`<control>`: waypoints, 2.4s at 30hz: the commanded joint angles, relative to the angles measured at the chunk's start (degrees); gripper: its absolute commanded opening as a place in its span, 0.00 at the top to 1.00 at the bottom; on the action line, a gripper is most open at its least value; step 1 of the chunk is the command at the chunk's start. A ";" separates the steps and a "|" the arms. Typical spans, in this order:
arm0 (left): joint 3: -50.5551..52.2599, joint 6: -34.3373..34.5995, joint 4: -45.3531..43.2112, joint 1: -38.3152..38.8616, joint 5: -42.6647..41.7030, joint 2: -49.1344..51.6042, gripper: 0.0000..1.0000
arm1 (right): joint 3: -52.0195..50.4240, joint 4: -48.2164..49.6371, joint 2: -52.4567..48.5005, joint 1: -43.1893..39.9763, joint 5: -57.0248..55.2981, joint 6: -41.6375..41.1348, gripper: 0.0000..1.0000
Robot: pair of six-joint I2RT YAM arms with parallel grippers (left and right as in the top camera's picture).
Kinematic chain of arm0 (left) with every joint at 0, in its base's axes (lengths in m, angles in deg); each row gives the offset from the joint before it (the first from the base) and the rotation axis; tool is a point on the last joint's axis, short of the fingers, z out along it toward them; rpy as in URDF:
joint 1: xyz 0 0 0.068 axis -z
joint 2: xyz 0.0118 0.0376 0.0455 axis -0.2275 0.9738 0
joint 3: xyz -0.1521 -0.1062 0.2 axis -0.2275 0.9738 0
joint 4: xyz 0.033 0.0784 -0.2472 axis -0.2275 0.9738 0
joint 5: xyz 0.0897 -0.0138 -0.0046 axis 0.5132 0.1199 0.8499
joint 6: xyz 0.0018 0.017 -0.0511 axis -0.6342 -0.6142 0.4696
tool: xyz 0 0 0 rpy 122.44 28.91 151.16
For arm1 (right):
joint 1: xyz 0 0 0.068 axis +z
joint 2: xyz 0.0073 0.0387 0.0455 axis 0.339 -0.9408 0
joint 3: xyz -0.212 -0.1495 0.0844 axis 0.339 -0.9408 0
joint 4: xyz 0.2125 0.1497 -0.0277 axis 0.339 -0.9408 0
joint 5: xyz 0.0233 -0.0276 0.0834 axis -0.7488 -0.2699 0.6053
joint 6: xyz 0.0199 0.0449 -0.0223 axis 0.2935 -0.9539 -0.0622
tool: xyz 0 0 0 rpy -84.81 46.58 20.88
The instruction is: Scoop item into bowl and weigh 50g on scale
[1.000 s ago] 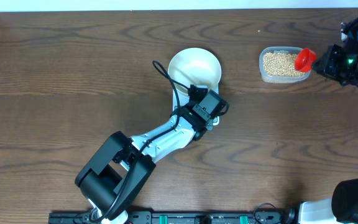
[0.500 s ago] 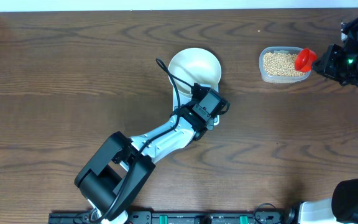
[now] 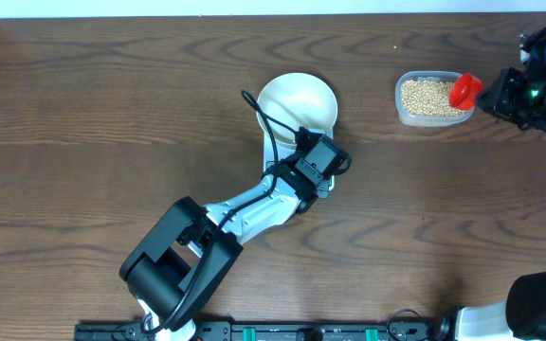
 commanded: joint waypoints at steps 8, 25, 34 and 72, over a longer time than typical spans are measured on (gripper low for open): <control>0.57 -1.22 0.74 -0.15 -0.35 -1.55 0.93 | 0.98 -0.04 0.17 -0.20 0.39 0.96 0.99; 0.59 -4.22 1.33 -0.15 0.74 -3.50 0.93 | 0.98 -0.04 0.17 -0.20 0.39 0.96 0.99; 0.59 -4.17 2.05 -0.15 0.74 -0.98 0.93 | 0.98 -0.04 0.17 -0.20 0.39 0.96 0.99; 0.85 -14.01 27.08 -4.63 0.15 -30.42 0.93 | 0.98 11.37 0.17 0.20 0.61 2.47 0.99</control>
